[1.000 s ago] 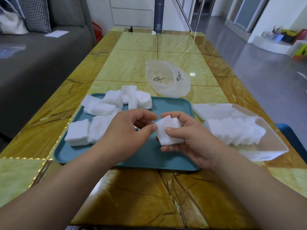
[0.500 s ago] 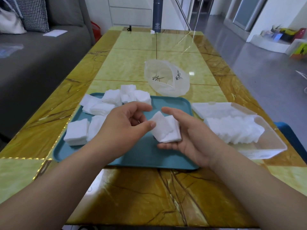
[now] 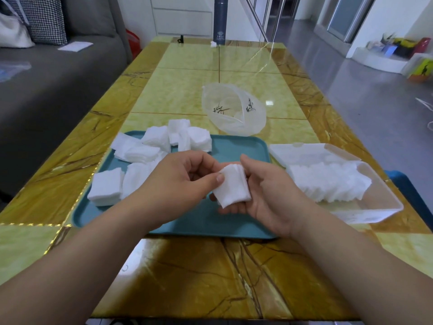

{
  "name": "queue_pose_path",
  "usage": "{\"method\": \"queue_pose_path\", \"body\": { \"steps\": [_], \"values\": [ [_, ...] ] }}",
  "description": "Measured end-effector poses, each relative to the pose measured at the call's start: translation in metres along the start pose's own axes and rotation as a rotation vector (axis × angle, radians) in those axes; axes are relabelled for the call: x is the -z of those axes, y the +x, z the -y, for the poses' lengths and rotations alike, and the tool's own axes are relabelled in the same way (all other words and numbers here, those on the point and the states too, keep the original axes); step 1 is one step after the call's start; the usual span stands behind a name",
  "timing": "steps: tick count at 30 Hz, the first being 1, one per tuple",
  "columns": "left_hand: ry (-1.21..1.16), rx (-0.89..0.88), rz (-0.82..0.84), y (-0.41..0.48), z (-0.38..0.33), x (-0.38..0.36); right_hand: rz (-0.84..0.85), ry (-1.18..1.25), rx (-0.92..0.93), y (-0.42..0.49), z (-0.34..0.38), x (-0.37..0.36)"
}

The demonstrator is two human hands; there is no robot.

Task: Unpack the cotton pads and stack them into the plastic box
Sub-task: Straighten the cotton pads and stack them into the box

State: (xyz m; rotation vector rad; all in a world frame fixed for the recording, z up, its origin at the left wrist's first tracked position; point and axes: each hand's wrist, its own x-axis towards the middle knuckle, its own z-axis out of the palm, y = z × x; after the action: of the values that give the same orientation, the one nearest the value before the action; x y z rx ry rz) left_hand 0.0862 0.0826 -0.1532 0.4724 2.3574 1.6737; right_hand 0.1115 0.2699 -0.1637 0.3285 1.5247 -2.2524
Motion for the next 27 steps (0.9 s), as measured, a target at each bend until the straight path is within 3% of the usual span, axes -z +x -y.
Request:
{"method": "queue_pose_path", "body": {
  "steps": [12, 15, 21, 24, 27],
  "values": [
    [0.111, -0.036, -0.045, 0.003, 0.005, -0.002, 0.099, -0.109, 0.054, -0.002, -0.001, 0.001],
    [0.311, -0.076, -0.096, 0.005, 0.007, -0.001, 0.042, -0.332, 0.145, -0.002, -0.006, 0.002],
    [0.542, -0.121, 0.018, 0.002, 0.014, -0.005, -0.021, -1.171, 0.303, 0.0, -0.01, 0.003],
    [0.537, -0.118, -0.027, 0.006, 0.017, -0.008, -0.087, -1.202, 0.351, 0.003, -0.012, 0.004],
    [0.429, 0.011, 0.001, 0.008, 0.023, -0.004, -0.236, -1.148, 0.405, 0.005, -0.012, 0.01]
  ]
}}
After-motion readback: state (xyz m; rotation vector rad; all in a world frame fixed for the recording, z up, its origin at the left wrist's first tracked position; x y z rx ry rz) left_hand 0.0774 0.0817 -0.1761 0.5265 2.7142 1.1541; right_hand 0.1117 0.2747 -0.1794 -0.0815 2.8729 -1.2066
